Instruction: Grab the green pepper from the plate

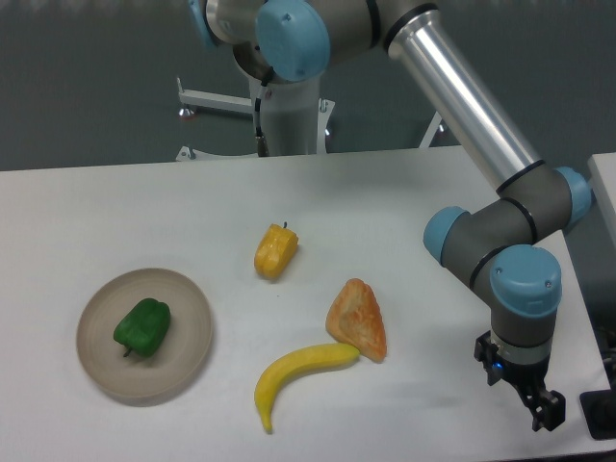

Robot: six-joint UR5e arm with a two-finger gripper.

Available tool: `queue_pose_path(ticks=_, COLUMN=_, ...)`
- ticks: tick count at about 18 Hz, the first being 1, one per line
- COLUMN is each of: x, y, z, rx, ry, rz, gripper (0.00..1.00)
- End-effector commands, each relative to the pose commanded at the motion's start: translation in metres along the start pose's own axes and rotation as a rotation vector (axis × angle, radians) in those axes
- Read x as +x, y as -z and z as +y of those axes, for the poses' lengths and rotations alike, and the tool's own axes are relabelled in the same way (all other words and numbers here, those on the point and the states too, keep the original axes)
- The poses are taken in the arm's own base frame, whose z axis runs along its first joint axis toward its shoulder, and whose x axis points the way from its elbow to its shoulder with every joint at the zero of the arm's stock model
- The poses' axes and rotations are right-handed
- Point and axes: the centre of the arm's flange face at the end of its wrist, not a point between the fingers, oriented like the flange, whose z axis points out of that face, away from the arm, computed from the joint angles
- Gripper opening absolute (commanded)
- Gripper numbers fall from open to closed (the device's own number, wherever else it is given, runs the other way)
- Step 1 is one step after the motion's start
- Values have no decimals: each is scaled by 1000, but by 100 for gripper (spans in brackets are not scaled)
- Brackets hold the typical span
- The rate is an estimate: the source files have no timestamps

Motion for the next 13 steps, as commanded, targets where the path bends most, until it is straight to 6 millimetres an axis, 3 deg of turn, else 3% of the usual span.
queue_pose_path(ticks=6, x=6, y=5, z=-14, rx=11, ry=4, rz=9, gripper=100)
queue_pose_path(ticks=13, x=38, y=45, z=-37, rx=157, ry=143, rz=69, gripper=100)
